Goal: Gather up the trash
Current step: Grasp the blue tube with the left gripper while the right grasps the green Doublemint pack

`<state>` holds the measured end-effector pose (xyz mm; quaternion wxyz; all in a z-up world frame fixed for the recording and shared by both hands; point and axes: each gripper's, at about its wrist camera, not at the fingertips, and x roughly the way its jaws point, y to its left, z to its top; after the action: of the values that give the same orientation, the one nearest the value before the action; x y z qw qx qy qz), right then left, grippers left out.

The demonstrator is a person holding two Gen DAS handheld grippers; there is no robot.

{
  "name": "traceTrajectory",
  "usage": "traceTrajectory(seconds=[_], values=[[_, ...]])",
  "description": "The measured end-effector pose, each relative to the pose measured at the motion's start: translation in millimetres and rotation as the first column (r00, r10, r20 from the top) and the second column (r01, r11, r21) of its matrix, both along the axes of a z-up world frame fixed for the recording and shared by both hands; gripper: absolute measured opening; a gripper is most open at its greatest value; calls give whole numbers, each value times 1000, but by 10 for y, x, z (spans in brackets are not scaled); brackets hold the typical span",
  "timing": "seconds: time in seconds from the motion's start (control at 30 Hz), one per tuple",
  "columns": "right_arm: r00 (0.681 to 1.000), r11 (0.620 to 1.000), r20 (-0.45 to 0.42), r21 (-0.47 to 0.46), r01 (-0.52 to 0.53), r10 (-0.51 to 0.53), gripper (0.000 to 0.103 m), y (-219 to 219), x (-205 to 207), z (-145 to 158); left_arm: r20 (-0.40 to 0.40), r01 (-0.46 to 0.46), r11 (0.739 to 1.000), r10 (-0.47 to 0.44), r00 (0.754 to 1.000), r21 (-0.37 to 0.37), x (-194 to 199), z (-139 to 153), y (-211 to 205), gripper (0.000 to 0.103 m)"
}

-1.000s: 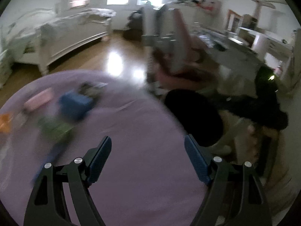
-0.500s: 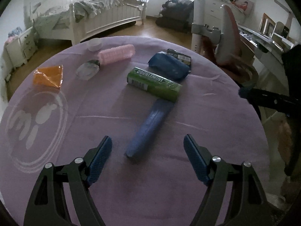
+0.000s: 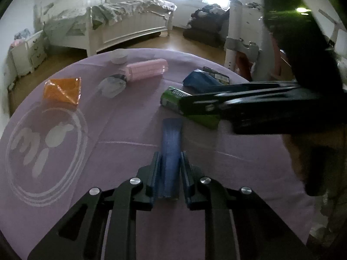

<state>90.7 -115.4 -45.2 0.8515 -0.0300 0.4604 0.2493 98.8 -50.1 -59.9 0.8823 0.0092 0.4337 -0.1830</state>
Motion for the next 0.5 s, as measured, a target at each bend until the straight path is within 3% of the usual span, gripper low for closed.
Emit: traceTrajectory(seconds=[0.1, 0.13, 0.2, 0.37, 0.5], values=[[1000, 997, 2, -79, 8, -8, 50, 90, 56, -117, 3, -23, 1000, 23, 1000, -5, -30, 9, 38, 19], [1000, 995, 17, -102, 19, -17, 41, 108, 59, -141, 5, -32, 999, 32, 999, -10, -34, 16, 59, 18], [999, 995, 33, -95, 25, -22, 36, 108, 46, -164, 9, -49, 998, 49, 999, -29, -46, 28, 114, 18], [999, 999, 5, 7, 52, -52, 33, -156, -53, -114, 15, -79, 995, 80, 997, -58, -81, 72, 198, 18], [995, 977, -13, 186, 101, -100, 33, -542, -306, 67, 28, -110, 985, 114, 993, -134, -197, 182, 294, 18]])
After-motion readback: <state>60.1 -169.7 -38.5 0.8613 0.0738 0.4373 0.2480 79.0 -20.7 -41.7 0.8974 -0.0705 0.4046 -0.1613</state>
